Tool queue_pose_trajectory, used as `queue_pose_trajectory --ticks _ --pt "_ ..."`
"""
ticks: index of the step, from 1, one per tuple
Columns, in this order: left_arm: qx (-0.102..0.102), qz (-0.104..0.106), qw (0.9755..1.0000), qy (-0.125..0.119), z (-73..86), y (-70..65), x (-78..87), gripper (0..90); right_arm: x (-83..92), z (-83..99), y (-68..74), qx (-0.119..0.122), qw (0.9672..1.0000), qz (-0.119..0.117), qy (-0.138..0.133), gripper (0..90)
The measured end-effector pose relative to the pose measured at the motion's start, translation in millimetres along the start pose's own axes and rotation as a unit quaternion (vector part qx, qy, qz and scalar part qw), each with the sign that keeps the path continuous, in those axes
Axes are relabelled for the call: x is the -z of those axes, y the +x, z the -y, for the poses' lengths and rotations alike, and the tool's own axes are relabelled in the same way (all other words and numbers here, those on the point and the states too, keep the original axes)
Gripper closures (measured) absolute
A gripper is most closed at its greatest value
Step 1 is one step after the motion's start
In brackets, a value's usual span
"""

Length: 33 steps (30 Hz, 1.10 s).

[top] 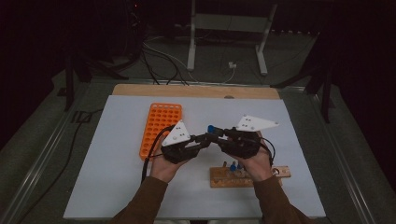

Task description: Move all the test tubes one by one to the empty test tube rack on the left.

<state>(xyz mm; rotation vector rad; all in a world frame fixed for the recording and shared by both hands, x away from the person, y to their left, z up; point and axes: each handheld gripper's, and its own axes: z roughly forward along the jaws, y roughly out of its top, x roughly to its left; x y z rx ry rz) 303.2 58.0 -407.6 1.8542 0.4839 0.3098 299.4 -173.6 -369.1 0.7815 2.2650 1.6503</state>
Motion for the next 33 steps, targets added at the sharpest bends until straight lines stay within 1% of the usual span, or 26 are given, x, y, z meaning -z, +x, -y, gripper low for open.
queue_pose_trajectory --ticks 1,4,5,6,7,10,11,12,13,15,16,17,18,20,21,22,24,25,27,31,33 --pt "0.002 -0.002 1.0 0.001 0.6 1.4 0.4 78.0 1.8 -0.6 -1.2 -0.001 1.0 0.004 0.0 50.9" --pt "0.006 -0.007 1.0 0.003 1.6 4.5 1.7 78.1 8.8 -0.8 -5.6 -0.003 0.9992 0.039 0.004 38.1" --pt "0.01 -0.009 0.9999 0.003 2.3 5.9 2.6 78.1 11.8 -0.5 -8.1 -0.007 0.9988 0.049 0.002 34.1" --pt "0.013 -0.012 0.9998 0.003 2.9 7.4 3.6 78.1 11.8 -0.5 -8.1 -0.007 0.9988 0.049 0.002 34.1" --pt "0.014 -0.014 0.9998 0.003 3.6 9.3 4.9 78.2 18.5 0.6 -13.9 -0.013 0.9977 0.067 -0.002 26.7" --pt "0.025 -0.019 0.9995 -0.004 6.8 14.5 9.5 78.3 28.6 2.5 -22.6 -0.019 0.9952 0.096 -0.001 16.0" --pt "0.028 -0.021 0.9994 -0.005 8.1 16.2 11.5 78.3 28.6 2.5 -22.6 -0.019 0.9952 0.096 -0.001 16.0" --pt "0.03 -0.024 0.9993 -0.005 9.2 17.7 13.3 78.3 32.1 3.1 -25.5 -0.019 0.9942 0.106 -0.002 14.9" --pt "0.031 -0.024 0.9992 -0.007 10.4 19.3 15.1 78.3 39.9 4.6 -31.4 -0.023 0.9928 0.118 -0.005 13.1" --pt "0.033 -0.028 0.999 -0.006 12.7 22.5 18.6 78.3 47.7 6.4 -36.1 -0.021 0.9913 0.13 -0.01 11.0" --pt "0.035 -0.029 0.999 -0.006 13.9 24.0 20.2 78.3 47.7 6.4 -36.1 -0.021 0.9913 0.13 -0.01 11.0" --pt "0.038 -0.03 0.9988 -0.007 15.2 25.5 21.9 78.3 55.4 8.7 -40.0 -0.017 0.9888 0.148 -0.007 11.0" --pt "0.041 -0.031 0.9987 -0.007 16.5 27.1 23.7 78.2 59.1 10.1 -42.2 -0.016 0.9873 0.158 -0.006 11.0" --pt "0.044 -0.035 0.9984 -0.008 19.4 30.3 27.1 78.3 67.4 13.5 -47.3 -0.021 0.9852 0.17 -0.008 11.0" --pt "0.045 -0.036 0.9983 -0.008 21.2 31.8 28.9 78.3 67.4 13.5 -47.3 -0.021 0.9852 0.17 -0.008 11.0" --pt "0.047 -0.038 0.9981 -0.009 23.0 33.0 30.3 78.3 75.5 17.6 -51.8 -0.028 0.983 0.181 -0.011 10.6" --pt "0.047 -0.043 0.9979 -0.01 26.7 35.3 33.0 78.3 82.5 22.6 -55.3 -0.027 0.9806 0.194 -0.011 10.0" --pt "0.047 -0.045 0.9978 -0.009 28.4 36.3 34.4 78.3 82.5 22.6 -55.3 -0.027 0.9806 0.194 -0.011 10.0" --pt "0.05 -0.051 0.9974 -0.011 32.1 38.3 37.1 78.3 88.6 28.1 -58.9 -0.033 0.9789 0.201 -0.012 8.8" --pt "0.056 -0.062 0.9965 -0.011 39.7 42.0 41.9 78.2 98.3 38.6 -64.5 -0.044 0.977 0.207 -0.022 6.4" --pt "0.059 -0.067 0.996 -0.011 43.3 42.8 43.7 78.2 101.0 43.0 -65.9 -0.047 0.9766 0.208 -0.027 4.9"
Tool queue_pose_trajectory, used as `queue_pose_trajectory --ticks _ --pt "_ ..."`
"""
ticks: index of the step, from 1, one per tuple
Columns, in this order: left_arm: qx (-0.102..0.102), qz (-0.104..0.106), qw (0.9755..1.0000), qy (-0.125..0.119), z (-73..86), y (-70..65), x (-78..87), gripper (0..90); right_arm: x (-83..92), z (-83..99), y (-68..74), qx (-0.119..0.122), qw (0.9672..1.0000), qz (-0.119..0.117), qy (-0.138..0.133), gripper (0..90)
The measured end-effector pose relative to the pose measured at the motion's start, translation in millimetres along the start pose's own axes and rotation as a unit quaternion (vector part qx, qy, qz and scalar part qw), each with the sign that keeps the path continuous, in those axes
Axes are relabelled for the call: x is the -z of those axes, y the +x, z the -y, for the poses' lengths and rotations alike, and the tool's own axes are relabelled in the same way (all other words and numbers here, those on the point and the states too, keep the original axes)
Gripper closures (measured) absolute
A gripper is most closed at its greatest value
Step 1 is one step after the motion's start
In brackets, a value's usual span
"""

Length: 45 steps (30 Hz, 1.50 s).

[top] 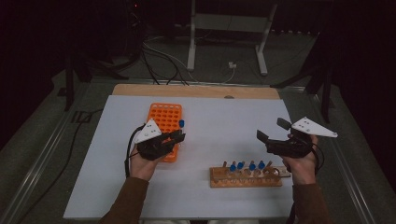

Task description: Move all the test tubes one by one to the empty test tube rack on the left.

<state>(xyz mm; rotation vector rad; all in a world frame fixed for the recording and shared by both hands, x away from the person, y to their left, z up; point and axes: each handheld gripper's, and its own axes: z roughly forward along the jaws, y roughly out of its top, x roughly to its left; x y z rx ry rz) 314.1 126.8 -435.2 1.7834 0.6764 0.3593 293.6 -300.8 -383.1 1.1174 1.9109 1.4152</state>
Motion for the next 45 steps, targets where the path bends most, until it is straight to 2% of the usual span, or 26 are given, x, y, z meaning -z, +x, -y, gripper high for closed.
queue_pose_trajectory --ticks 10,18,21,32,37,42,45 --pt "0.006 -0.03 0.9995 -0.007 20.2 4.1 8.2 78.1 1.8 19.8 -7.5 -0.013 0.9999 0.004 -0.002 2.8" --pt "0.006 -0.047 0.9988 0.01 35.0 5.5 5.9 78.1 6.4 33.3 -12.0 -0.029 0.9995 0.007 -0.01 2.8" --pt "0.007 -0.052 0.9985 0.013 39.5 5.8 4.3 78.1 8.0 34.7 -14.0 -0.028 0.9995 0.01 -0.009 2.8" --pt "0.012 -0.068 0.9966 0.044 57.2 8.1 1.7 78.1 11.4 36.7 -16.0 -0.028 0.9995 0.009 -0.015 2.9" --pt "-0.002 -0.073 0.9947 0.072 61.8 5.6 -2.0 78.1 11.3 37.1 -15.1 -0.027 0.9995 0.006 -0.015 3.4" --pt "-0.007 -0.078 0.9932 0.086 63.4 3.8 -2.7 78.2 11.6 38.1 -15.0 -0.026 0.9996 0.003 -0.014 3.4" --pt "-0.016 -0.08 0.9907 0.109 65.6 3.1 -4.6 78.3 11.5 38.4 -14.7 -0.026 0.9996 0.002 -0.013 3.4"
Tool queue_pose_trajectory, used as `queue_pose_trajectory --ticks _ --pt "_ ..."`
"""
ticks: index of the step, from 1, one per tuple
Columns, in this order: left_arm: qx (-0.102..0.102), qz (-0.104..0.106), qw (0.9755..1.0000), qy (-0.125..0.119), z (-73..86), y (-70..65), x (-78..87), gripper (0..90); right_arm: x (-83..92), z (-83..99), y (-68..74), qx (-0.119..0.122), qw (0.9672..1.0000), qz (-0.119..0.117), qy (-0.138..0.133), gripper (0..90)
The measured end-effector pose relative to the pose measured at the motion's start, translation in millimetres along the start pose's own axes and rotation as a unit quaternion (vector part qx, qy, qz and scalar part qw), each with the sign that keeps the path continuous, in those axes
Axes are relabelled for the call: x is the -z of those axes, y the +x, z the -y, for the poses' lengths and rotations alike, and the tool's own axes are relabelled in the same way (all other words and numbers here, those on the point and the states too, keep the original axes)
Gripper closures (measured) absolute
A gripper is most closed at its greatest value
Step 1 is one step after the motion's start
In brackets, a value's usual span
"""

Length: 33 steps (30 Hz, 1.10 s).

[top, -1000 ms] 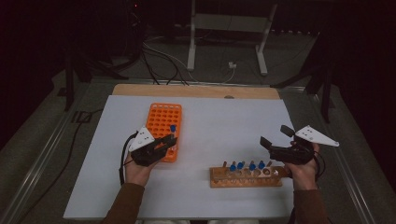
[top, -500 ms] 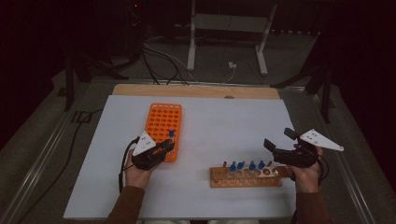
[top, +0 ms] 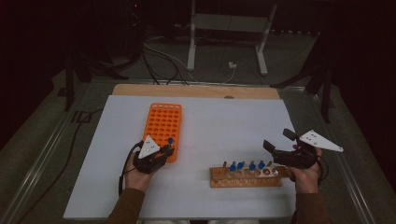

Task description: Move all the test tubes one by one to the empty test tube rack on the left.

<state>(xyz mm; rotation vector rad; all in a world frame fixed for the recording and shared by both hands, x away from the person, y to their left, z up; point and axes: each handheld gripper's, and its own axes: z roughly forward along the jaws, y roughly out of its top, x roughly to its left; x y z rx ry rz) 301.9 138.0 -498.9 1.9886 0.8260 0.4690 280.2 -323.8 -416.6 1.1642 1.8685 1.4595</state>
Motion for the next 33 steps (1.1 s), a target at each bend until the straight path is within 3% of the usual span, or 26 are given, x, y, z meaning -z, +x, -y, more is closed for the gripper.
queue_pose_trajectory --ticks 18,20,22,25,30,33 --pt "-0.001 -0.009 1.0 -0.002 1.6 -3.4 0.6 77.8 -2.2 1.7 3.0 0.005 0.9999 -0.008 0.008 3.4" --pt "0.005 -0.007 1.0 -0.001 1.2 -3.5 0.9 77.1 -2.5 1.6 3.4 0.006 0.9999 -0.009 0.008 3.5" --pt "0.009 -0.014 0.9999 0.001 0.7 -3.8 1.3 67.4 -2.7 1.5 3.8 0.006 0.9999 -0.01 0.008 3.5" --pt "0.022 -0.006 0.9997 -0.002 0.1 -3.0 3.3 63.2 -3.2 1.5 4.1 0.007 0.9999 -0.012 0.009 3.4" --pt "0.051 0.005 0.9983 -0.029 -3.2 2.9 13.4 53.0 -2.5 0.6 5.3 0.007 0.9998 -0.015 0.009 3.5" --pt "0.07 0.01 0.9958 -0.057 -6.2 7.6 24.9 49.6 -1.1 -0.5 5.7 0.01 0.9997 -0.019 0.011 3.5"
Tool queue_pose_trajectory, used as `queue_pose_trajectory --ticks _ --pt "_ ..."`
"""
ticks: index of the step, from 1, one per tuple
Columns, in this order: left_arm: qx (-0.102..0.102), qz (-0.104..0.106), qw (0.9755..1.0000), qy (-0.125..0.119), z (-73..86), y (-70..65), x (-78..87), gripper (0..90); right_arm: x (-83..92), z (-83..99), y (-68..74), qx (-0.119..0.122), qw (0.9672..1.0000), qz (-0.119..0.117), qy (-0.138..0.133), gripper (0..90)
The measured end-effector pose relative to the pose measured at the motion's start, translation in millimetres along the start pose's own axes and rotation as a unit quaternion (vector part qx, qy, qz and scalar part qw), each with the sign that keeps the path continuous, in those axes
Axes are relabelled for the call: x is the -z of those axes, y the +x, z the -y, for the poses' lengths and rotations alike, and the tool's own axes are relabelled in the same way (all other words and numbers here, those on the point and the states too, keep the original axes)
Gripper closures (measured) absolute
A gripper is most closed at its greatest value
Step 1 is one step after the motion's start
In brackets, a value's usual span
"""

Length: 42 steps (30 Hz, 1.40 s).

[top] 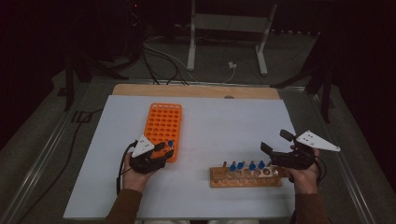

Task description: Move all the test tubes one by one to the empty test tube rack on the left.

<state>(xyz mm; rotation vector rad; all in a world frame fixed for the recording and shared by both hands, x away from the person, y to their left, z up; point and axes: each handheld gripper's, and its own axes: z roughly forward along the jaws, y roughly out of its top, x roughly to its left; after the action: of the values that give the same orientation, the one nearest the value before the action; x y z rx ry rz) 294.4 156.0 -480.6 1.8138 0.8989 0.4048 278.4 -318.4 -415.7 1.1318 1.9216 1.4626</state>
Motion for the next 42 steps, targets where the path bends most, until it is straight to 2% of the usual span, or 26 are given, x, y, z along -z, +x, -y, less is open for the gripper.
queue_pose_trajectory --ticks 1,2,4,6,7,9,12,15,21,25,30,34,38,42 --pt "0.005 -0.002 1.0 -0.004 -1.5 0.5 2.9 39.3 1.1 -0.4 -0.5 0.0 1.0 -0.007 0.001 3.5" --pt "0.01 -0.001 0.9999 -0.01 -3.3 1.6 6.6 39.3 1.1 -0.4 -0.5 0.0 1.0 -0.007 0.001 3.5" --pt "0.014 -0.008 0.9997 -0.019 -6.5 3.0 14.7 33.2 2.1 0.1 -0.9 -0.001 0.9999 -0.012 0.003 6.2" --pt "0.017 -0.019 0.9994 -0.023 -8.2 3.9 21.1 24.2 2.7 1.6 -1.4 0.001 0.9998 -0.021 0.006 7.0" --pt "0.02 -0.024 0.9993 -0.021 -8.8 4.3 24.0 15.8 2.5 3.7 -1.0 0.002 0.9996 -0.027 0.013 7.4" --pt "0.021 -0.028 0.9991 -0.023 -8.8 5.5 29.1 14.5 2.4 4.6 -1.1 0.005 0.9995 -0.028 0.016 7.4" --pt "0.025 -0.044 0.9983 -0.027 -9.1 5.5 33.1 0.6 2.1 9.5 -1.2 0.007 0.9989 -0.036 0.03 9.9" --pt "0.023 -0.049 0.998 -0.034 -10.2 5.3 36.1 0.4 2.8 11.2 -1.2 0.008 0.9987 -0.039 0.033 11.9" --pt "0.026 -0.056 0.9976 -0.031 -7.2 7.1 35.4 0.5 9.1 12.4 4.6 0.023 0.9975 -0.052 0.043 16.0" --pt "0.031 -0.062 0.9972 -0.027 -6.2 8.5 35.8 0.5 12.0 13.2 11.2 0.041 0.9943 -0.074 0.065 20.2" --pt "0.036 -0.067 0.9967 -0.028 -5.1 9.9 36.8 0.5 16.4 18.0 16.1 0.056 0.9902 -0.098 0.082 31.2" --pt "0.037 -0.068 0.9967 -0.025 -4.3 10.3 36.2 0.5 18.9 25.0 14.2 0.05 0.9887 -0.112 0.086 42.8" --pt "0.037 -0.068 0.9967 -0.023 -4.1 10.1 35.4 0.5 18.9 33.4 13.2 0.044 0.9868 -0.125 0.093 49.8" --pt "0.038 -0.069 0.9967 -0.02 -3.2 10.3 34.3 0.5 17.0 41.6 15.9 0.054 0.9828 -0.139 0.11 57.7"
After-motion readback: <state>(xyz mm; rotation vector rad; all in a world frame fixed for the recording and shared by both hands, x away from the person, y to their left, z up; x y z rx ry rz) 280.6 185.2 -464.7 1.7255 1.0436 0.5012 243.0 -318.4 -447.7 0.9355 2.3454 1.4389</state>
